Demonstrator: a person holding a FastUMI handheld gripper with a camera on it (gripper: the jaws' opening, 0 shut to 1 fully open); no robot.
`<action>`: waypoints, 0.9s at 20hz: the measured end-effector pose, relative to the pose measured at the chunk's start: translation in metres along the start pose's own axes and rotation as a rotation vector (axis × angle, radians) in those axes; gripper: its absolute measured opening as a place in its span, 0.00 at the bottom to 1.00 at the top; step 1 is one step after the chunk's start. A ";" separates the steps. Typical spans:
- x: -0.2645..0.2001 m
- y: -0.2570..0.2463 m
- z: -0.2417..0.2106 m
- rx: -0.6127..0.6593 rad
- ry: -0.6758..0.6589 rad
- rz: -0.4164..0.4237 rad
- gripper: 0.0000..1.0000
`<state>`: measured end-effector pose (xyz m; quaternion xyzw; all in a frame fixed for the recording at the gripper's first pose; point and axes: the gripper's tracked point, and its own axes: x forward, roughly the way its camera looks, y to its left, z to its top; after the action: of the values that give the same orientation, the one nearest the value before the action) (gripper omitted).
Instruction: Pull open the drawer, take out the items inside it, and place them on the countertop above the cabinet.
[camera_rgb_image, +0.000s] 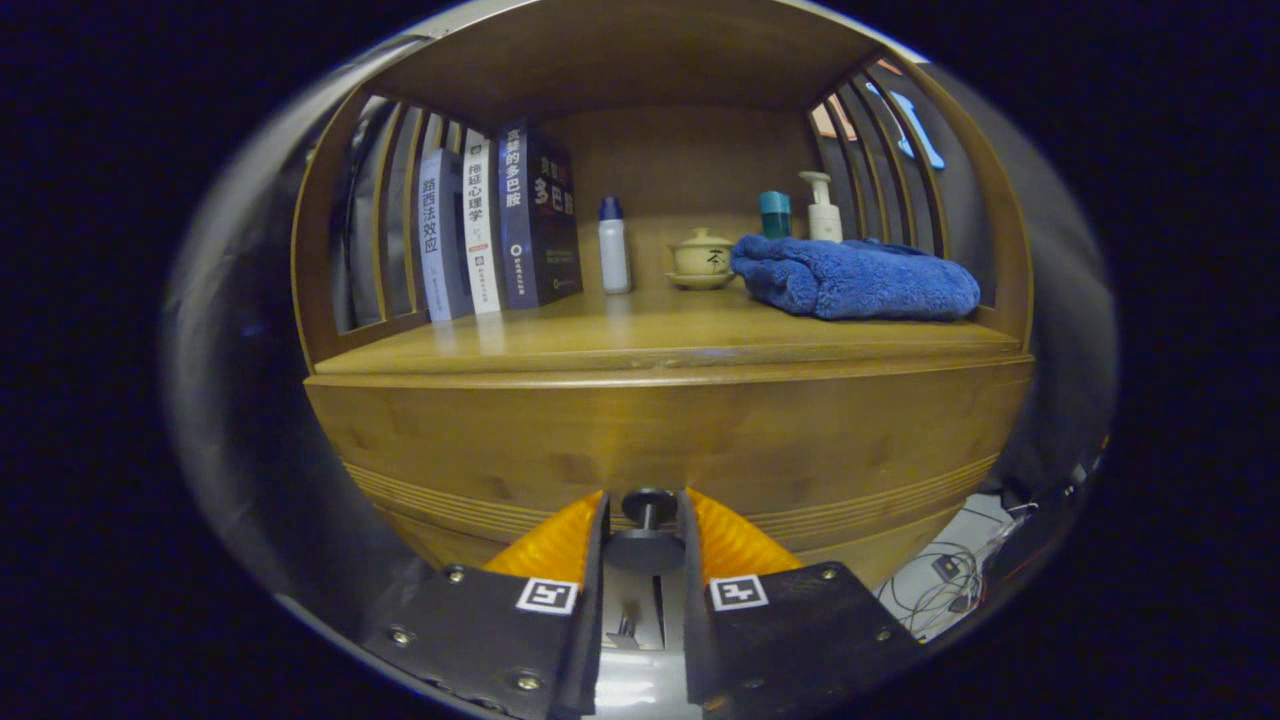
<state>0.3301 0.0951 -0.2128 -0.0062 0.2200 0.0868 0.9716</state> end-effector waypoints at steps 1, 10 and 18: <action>-0.002 -0.002 -0.003 -0.019 0.008 -0.015 0.31; -0.078 0.002 -0.027 0.040 0.050 -0.124 0.28; -0.142 0.004 -0.055 -0.001 0.126 -0.211 0.28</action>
<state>0.1799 0.0723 -0.2011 -0.0355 0.2787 -0.0163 0.9596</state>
